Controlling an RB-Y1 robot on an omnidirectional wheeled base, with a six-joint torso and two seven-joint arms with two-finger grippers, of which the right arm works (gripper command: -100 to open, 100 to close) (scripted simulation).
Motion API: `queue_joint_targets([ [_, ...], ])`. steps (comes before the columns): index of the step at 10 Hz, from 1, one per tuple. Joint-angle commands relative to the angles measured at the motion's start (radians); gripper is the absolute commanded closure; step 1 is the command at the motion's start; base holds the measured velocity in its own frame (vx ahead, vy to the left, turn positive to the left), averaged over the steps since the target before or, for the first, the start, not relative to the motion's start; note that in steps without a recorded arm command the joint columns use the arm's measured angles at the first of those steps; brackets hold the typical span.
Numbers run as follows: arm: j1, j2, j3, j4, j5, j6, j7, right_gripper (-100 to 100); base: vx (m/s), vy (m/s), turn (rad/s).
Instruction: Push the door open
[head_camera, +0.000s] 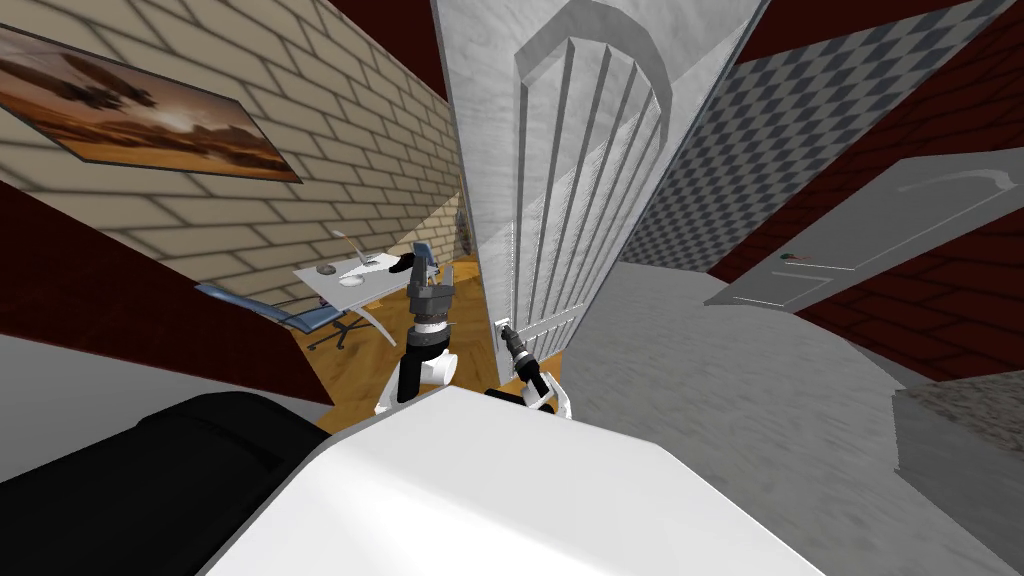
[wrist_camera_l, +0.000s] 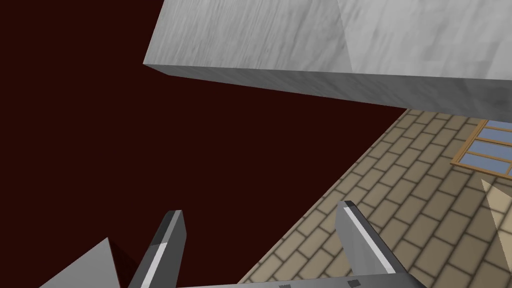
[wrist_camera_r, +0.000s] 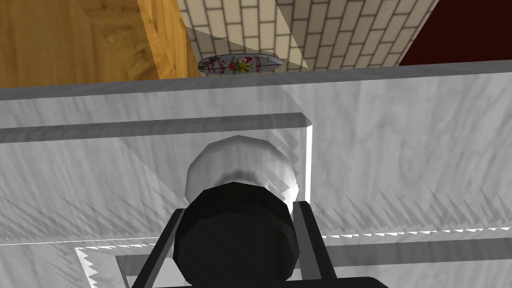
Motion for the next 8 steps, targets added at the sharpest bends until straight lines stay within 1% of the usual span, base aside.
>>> queue_joint_targets([
  [1,0.001,-0.001,0.001,0.001,0.0,0.001,0.0,100,-0.011,-0.008,-0.004],
  [2,0.001,-0.001,0.001,0.001,0.0,0.001,0.0,100,0.0,0.0,0.0],
  [3,0.007,-0.02,-0.003,-0.002,-0.001,0.005,0.006,100,0.076,0.052,-0.187],
  [6,0.015,-0.033,-0.007,-0.007,-0.003,0.01,0.017,100,0.135,0.154,-0.179],
  [8,0.022,-0.031,-0.011,-0.011,-0.005,0.015,0.026,100,0.143,0.19,-0.211],
])
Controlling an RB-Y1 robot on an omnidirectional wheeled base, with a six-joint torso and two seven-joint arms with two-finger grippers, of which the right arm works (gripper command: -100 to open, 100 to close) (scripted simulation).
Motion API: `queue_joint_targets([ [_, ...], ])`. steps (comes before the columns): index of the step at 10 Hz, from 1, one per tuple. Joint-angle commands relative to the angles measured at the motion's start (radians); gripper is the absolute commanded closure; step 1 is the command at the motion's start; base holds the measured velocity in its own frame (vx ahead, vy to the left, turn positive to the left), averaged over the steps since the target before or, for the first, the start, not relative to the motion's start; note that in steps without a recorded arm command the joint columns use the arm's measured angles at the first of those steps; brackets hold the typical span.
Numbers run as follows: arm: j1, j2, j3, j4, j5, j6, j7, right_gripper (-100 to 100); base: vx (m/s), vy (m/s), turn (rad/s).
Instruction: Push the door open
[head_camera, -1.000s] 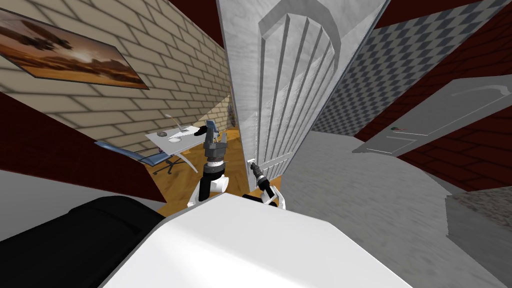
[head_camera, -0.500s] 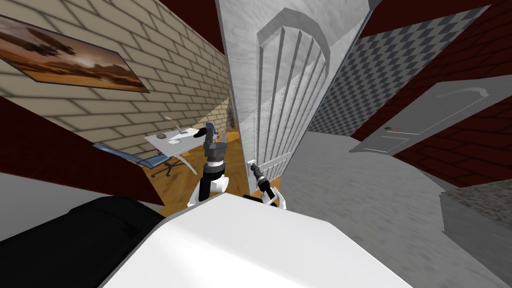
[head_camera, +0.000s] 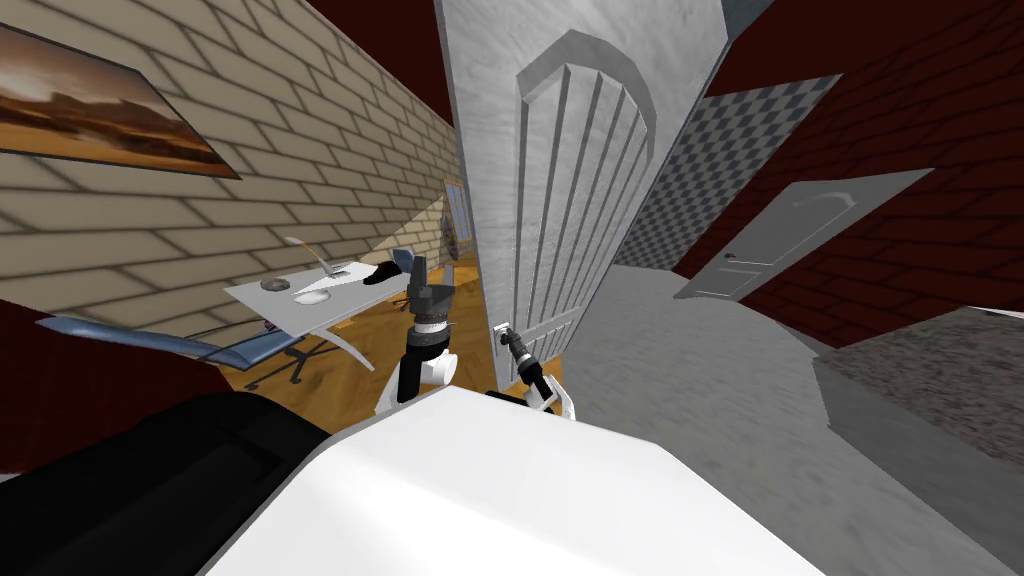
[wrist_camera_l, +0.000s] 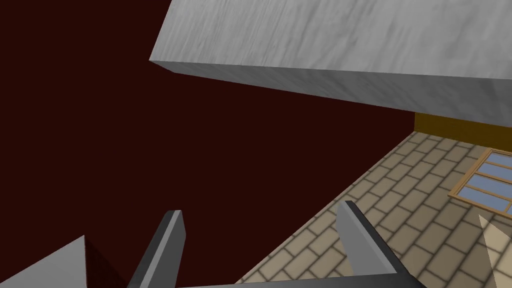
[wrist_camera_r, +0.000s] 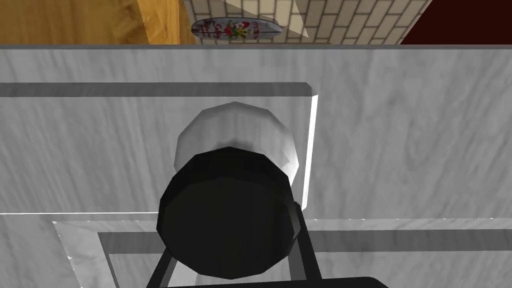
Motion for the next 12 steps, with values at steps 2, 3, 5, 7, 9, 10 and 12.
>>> queue_joint_targets([
  [2,0.009,0.011,-0.014,-0.003,-0.003,0.018,0.014,100,0.102,0.162,-0.208],
  [3,0.028,-0.006,0.012,-0.017,0.005,0.014,0.019,-100,-0.031,-0.028,-0.176],
  [5,0.052,-0.006,0.039,-0.032,0.013,0.018,0.028,-100,-0.097,-0.185,-0.088],
  [7,0.088,0.018,0.078,-0.053,0.024,0.023,0.041,-100,-0.156,-0.222,-0.153],
  [9,0.103,0.039,0.095,-0.062,0.029,0.025,0.047,-100,-0.166,-0.143,-0.072],
  [10,0.119,0.07,0.113,-0.071,0.034,0.027,0.053,-100,-0.148,-0.034,-0.064],
  [12,0.112,0.027,0.103,-0.071,0.032,0.031,0.052,-100,0.002,0.032,0.004],
])
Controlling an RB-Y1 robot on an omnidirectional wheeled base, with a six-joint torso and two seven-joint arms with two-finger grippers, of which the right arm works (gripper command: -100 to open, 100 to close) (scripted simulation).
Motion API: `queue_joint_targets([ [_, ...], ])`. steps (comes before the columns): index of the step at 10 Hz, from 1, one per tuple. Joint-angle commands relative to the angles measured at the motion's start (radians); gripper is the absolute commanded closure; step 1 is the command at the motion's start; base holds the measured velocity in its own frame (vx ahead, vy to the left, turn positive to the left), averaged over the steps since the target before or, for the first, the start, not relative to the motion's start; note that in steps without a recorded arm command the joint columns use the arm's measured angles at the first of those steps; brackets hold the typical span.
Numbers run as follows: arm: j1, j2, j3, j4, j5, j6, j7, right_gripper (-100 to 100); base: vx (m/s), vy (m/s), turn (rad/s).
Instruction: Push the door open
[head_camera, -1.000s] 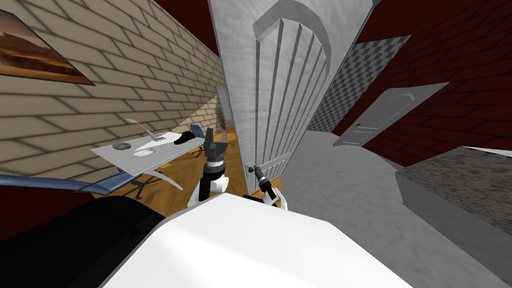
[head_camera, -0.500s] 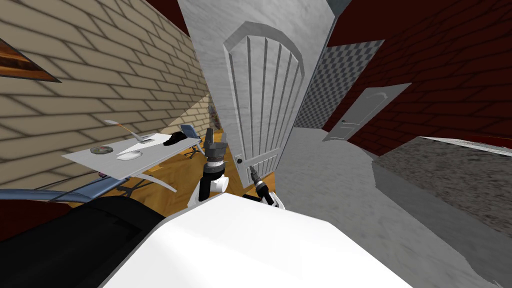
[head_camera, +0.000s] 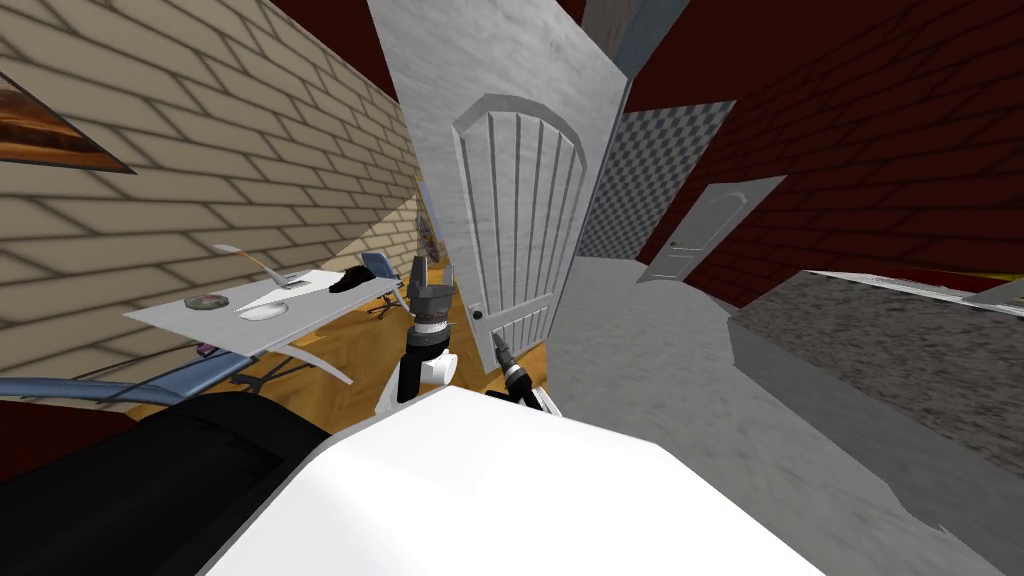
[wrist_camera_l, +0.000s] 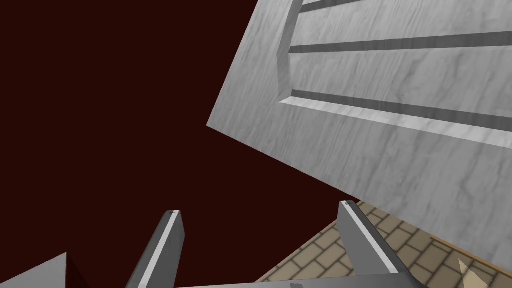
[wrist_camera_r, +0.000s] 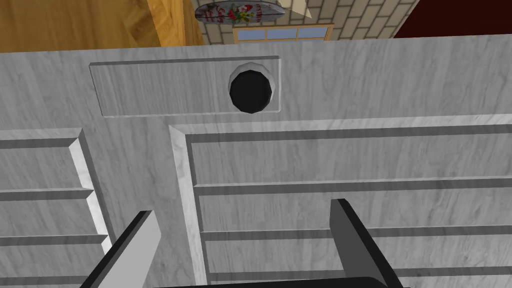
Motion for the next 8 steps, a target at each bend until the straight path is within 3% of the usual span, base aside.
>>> queue_joint_targets([
  [1,-0.005,-0.024,-0.003,-0.002,-0.001,0.004,0.0,-100,0.156,0.107,0.003],
  [3,-0.012,-0.034,-0.008,0.002,-0.003,0.005,0.0,-100,0.19,0.171,0.013],
  [5,-0.019,-0.026,-0.013,0.007,-0.004,0.005,0.0,-100,0.138,0.19,0.019],
  [7,-0.026,-0.002,-0.018,0.012,-0.005,0.005,0.0,-100,0.141,0.214,0.015],
  [8,-0.03,0.02,-0.021,0.014,-0.006,0.005,0.0,-100,0.12,0.221,0.016],
])
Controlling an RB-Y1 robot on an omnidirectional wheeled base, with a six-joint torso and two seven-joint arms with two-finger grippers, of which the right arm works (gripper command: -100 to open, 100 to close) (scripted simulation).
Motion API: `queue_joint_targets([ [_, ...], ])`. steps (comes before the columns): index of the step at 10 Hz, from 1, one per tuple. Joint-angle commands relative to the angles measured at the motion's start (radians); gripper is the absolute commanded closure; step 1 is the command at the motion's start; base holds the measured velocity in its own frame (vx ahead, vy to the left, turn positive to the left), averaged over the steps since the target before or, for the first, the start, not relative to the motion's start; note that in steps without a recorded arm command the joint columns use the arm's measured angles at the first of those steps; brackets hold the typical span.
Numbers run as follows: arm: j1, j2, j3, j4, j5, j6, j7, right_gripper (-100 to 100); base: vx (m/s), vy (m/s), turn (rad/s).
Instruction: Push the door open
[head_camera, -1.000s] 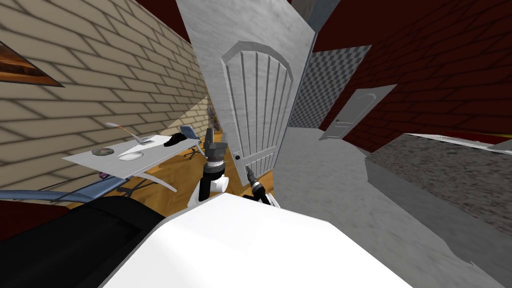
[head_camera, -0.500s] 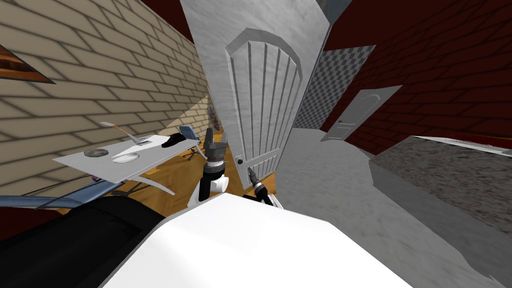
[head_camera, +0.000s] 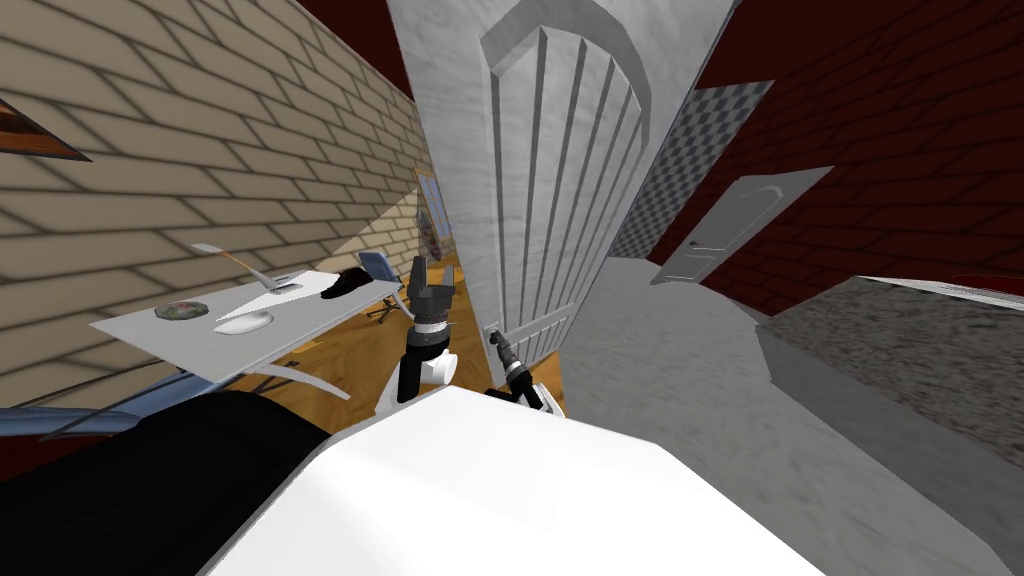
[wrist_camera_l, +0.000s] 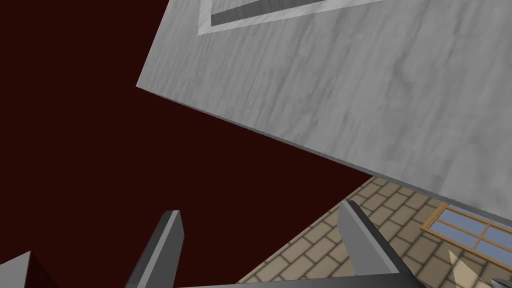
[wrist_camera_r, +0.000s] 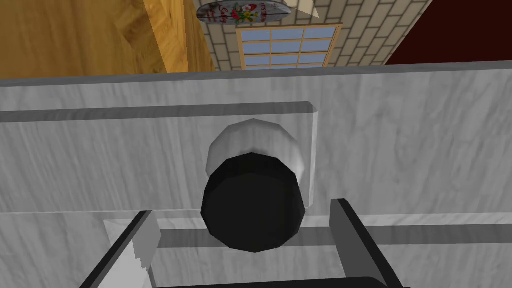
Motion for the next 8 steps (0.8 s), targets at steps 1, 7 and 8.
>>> queue_joint_targets([
  [1,-0.005,0.03,-0.003,0.006,-0.001,-0.001,0.001,-100,0.089,0.145,0.01],
  [7,-0.004,0.021,-0.002,0.006,0.0,0.0,0.001,100,-0.001,0.0,0.003],
  [8,-0.004,0.021,-0.002,0.006,0.0,0.0,0.001,100,0.0,0.0,0.0],
])
